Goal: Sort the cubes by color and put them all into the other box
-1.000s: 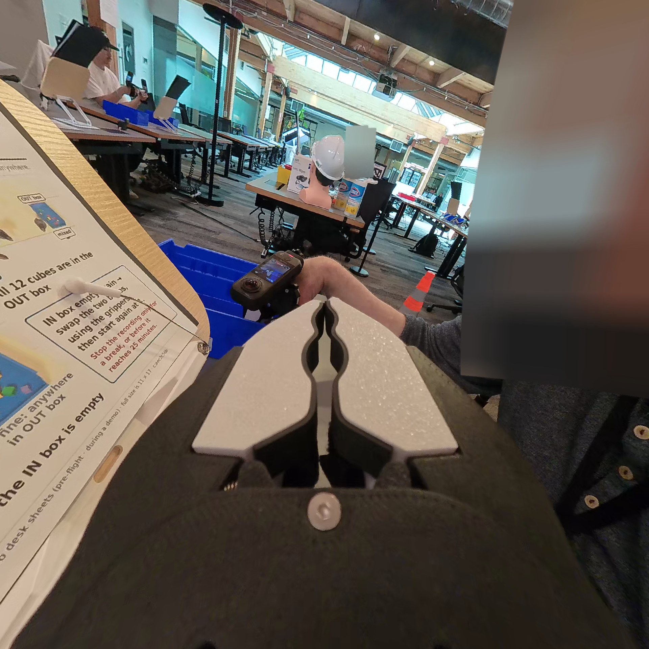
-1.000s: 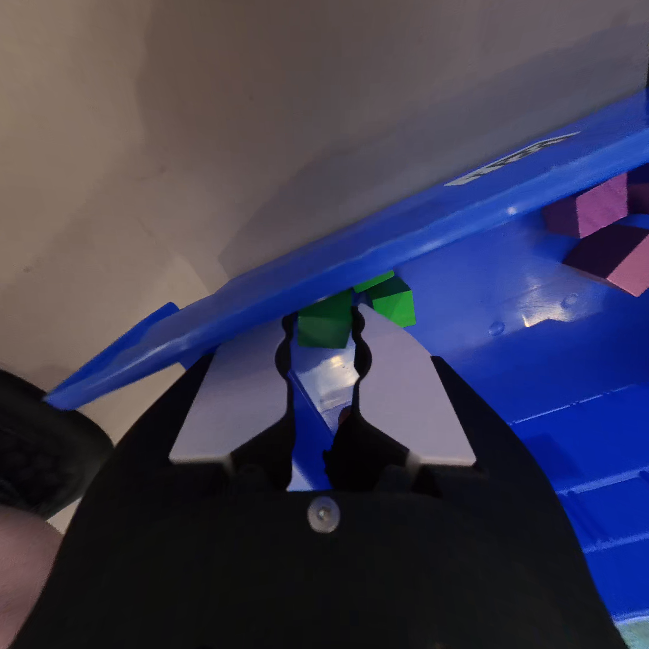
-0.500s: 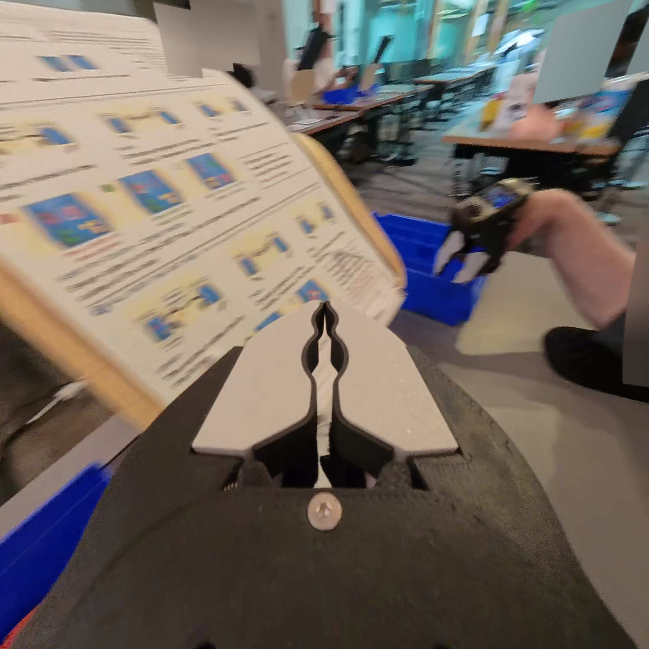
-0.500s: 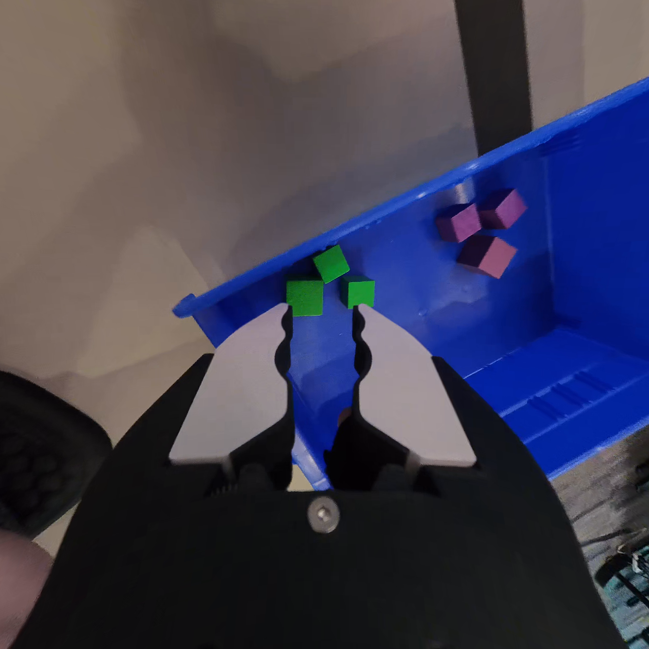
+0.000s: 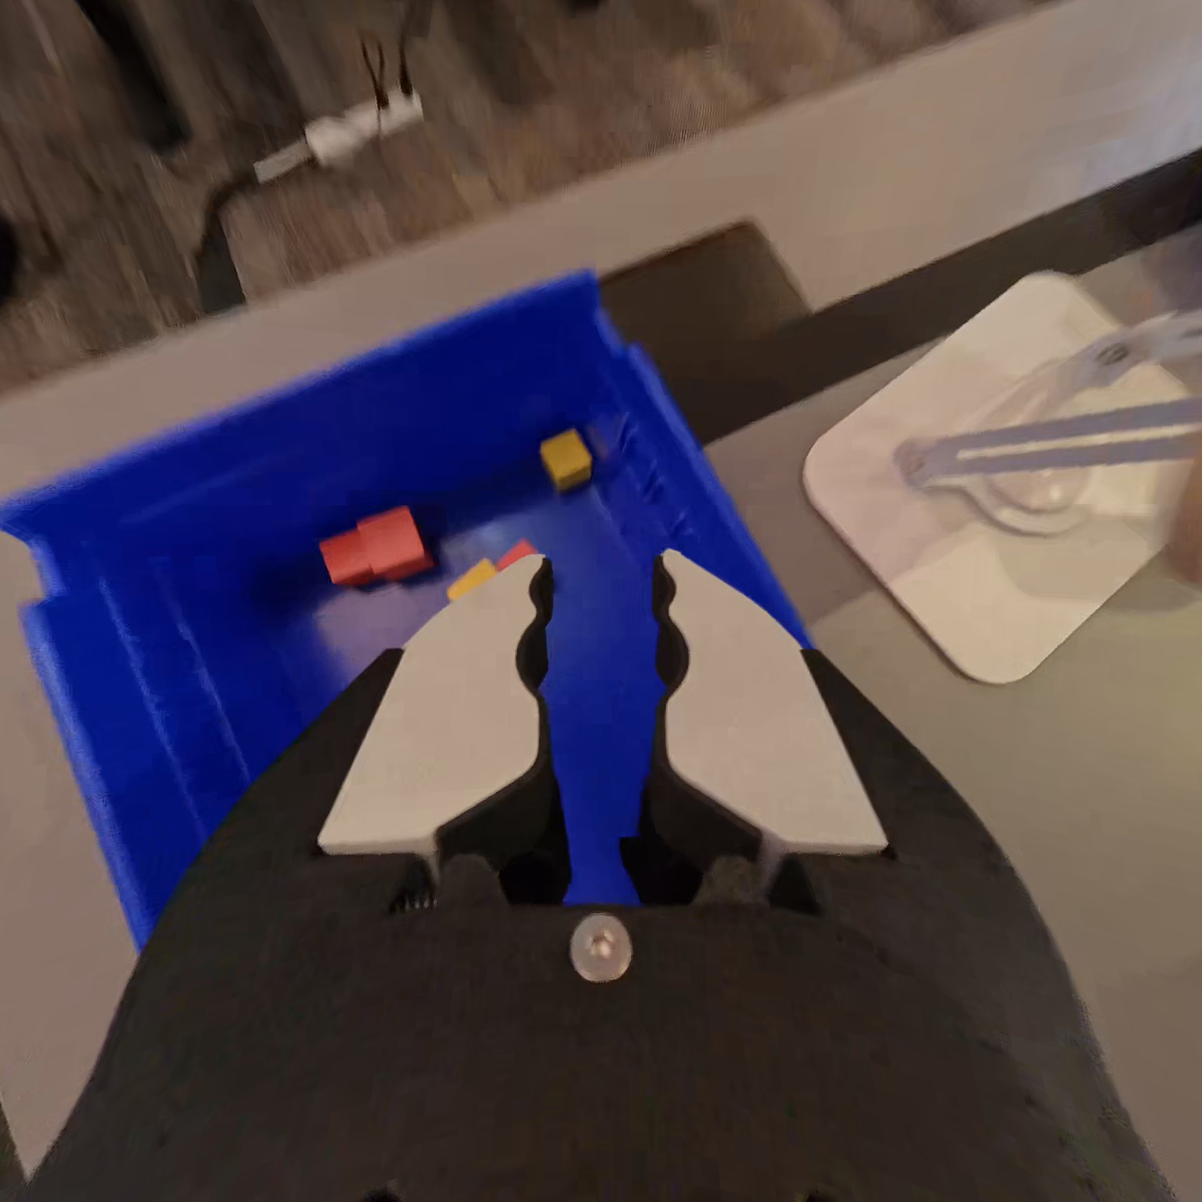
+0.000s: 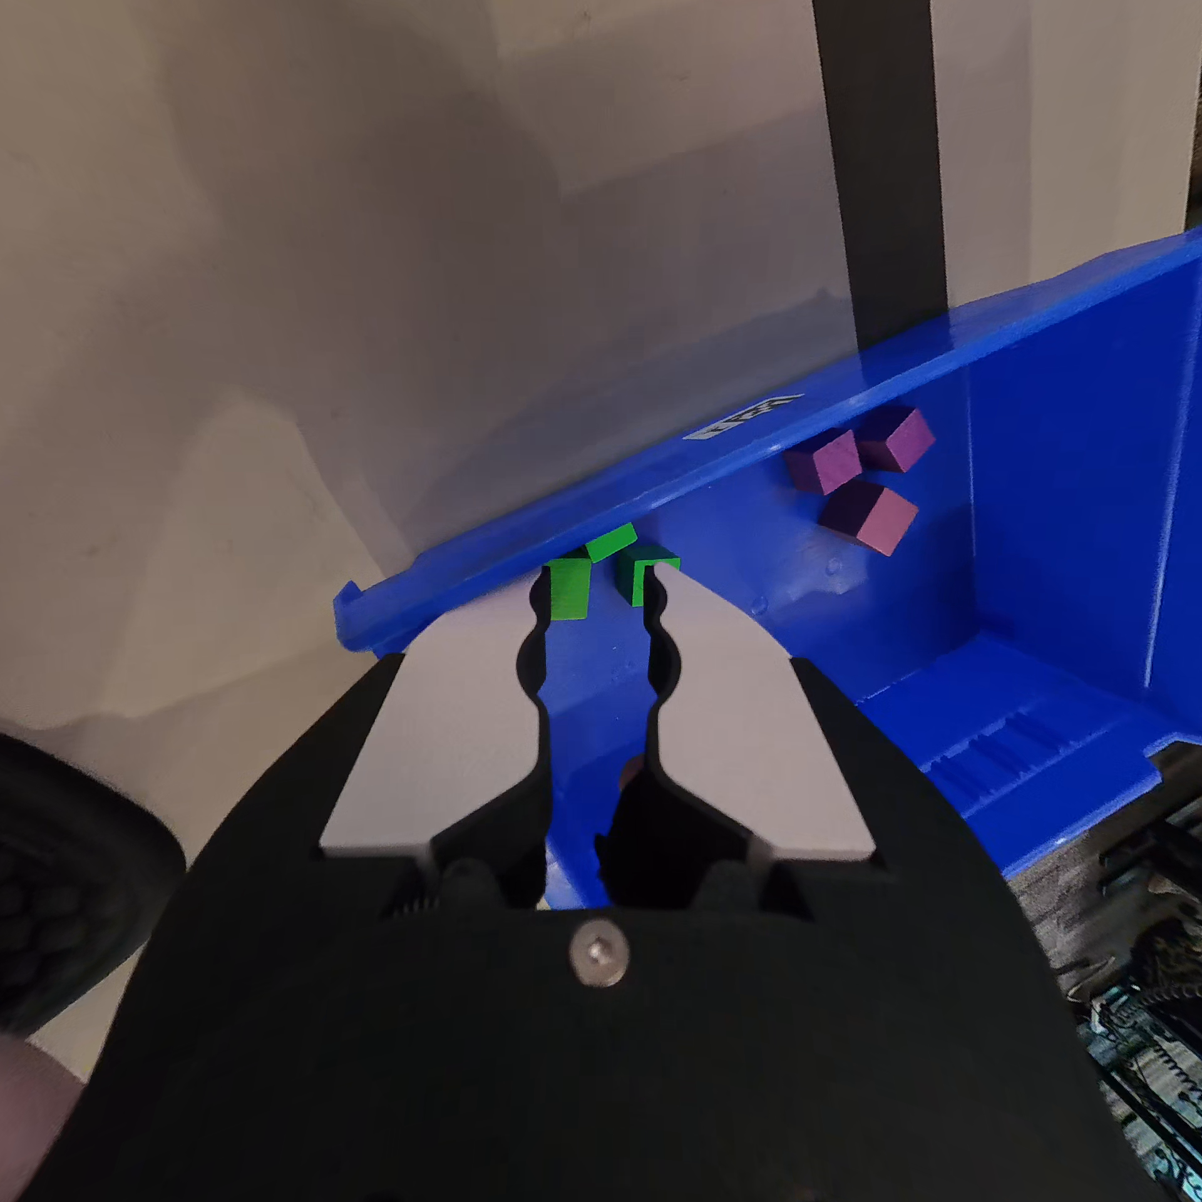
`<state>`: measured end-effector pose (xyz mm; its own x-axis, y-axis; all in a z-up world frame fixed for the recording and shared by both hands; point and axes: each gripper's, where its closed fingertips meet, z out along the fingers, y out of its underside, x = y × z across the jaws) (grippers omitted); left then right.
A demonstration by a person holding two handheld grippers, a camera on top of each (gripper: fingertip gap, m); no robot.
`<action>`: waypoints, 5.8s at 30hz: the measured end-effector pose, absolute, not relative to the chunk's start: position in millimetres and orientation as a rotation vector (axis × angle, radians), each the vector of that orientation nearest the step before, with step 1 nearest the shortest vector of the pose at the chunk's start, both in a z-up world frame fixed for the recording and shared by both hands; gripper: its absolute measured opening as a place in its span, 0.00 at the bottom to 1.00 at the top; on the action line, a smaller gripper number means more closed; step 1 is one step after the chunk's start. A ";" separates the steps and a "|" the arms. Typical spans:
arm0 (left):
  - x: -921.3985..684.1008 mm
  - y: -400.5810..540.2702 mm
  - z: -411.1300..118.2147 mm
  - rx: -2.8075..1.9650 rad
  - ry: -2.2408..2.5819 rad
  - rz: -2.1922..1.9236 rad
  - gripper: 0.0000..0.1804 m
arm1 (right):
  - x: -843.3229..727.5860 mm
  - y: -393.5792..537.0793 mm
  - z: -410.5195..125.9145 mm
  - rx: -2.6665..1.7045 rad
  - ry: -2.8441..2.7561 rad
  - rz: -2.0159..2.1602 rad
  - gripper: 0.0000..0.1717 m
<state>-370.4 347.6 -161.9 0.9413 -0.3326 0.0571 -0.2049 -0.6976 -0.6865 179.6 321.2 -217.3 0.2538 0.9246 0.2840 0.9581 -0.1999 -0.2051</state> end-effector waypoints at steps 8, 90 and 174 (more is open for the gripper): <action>-411.6 341.4 -248.2 -2.686 0.286 -0.099 0.21 | 181.3 322.9 -221.3 -2.205 -1.730 -0.140 0.16; -59.6 222.4 -3.0 -1.376 0.918 -1.431 0.00 | 196.9 416.2 -48.3 -1.537 -0.785 -0.307 0.14; -411.1 378.4 -258.8 -2.534 0.058 -0.197 0.16 | 159.3 431.8 -116.1 -1.807 -0.696 -0.209 0.09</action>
